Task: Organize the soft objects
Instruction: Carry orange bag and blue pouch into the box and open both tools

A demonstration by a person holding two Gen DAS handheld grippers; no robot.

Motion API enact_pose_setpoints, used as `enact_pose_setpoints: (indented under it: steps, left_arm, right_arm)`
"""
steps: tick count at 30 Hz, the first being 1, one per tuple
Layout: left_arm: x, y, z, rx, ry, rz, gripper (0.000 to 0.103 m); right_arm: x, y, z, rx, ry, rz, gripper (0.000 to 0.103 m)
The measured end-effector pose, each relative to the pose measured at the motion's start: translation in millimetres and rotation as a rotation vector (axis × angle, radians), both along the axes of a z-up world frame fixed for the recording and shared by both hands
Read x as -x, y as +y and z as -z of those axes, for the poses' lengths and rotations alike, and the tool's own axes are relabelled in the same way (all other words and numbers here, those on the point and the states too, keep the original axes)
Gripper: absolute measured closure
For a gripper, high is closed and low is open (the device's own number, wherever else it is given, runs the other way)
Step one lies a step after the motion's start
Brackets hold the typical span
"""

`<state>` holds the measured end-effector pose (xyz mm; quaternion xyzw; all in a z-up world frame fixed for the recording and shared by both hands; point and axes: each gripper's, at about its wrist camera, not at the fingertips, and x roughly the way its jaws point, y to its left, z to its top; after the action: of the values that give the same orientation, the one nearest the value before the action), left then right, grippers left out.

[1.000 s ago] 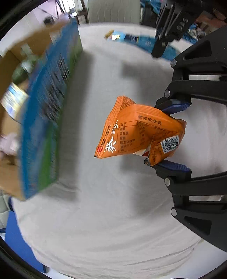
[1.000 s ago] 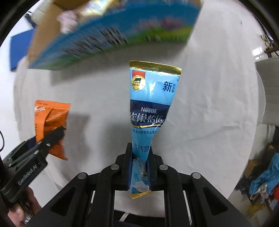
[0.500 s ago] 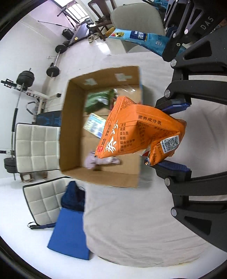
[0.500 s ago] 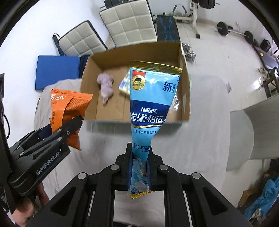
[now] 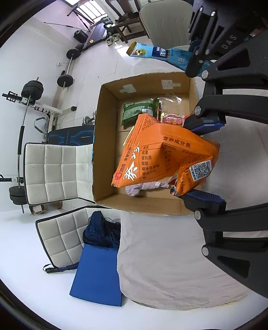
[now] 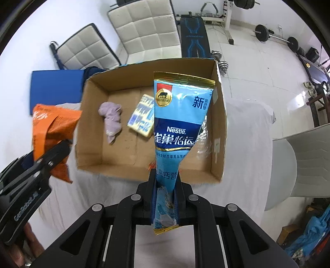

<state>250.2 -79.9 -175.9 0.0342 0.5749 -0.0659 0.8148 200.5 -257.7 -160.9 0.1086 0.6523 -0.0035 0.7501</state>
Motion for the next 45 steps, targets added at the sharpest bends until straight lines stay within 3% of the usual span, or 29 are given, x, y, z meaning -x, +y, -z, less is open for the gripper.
enact_pose_setpoints:
  steps: [12,20,25,26,27,29,37,39,42,45]
  left_arm:
    - [-89.0,2.3,91.2,-0.019,0.216,-0.018,0.059]
    - [-115.9,-1.0,142.2,-0.002,0.322,-0.019,0.059]
    - [-122.5,-7.8,156.8,-0.025,0.372,-0.010,0.051]
    - [-123.0,-8.0,157.6,-0.023,0.376,-0.014,0.048]
    - [-123.7,-8.5,158.1,-0.020,0.381,-0.015,0.048]
    - [-125.5,-8.3,157.9,-0.018,0.383,-0.016,0.048]
    - [-127.3,-8.5,133.4,-0.006,0.321,-0.021,0.040]
    - [-126.6,-9.1,125.4,-0.005,0.294,-0.020,0.018]
    - [-125.8,-3.2,118.1,-0.018,0.258,-0.025,0.013]
    - [-123.3,-3.1,115.7,-0.026,0.247,-0.027,0.005]
  right_arm:
    - [-87.6,-41.9,89.4,0.098,0.117,0.059,0.089]
    - [-97.4,-43.3,123.2,0.125,0.160,0.051,0.088]
    - [-102.0,-43.5,135.0,0.145,0.193,0.050,0.083]
    - [-102.4,-42.8,135.4,0.152,0.194,0.045,0.076]
    - [-103.6,-41.0,135.5,0.158,0.196,0.041,0.060]
    - [-102.1,-38.6,133.2,0.178,0.194,0.043,0.045]
    - [-99.1,-38.5,122.6,0.153,0.173,0.046,0.045]
    - [-98.0,-35.7,121.7,0.150,0.175,0.041,0.037]
    - [-93.7,-28.4,119.3,0.134,0.170,0.032,0.020]
    - [-89.7,-23.1,119.2,0.124,0.167,0.027,0.014]
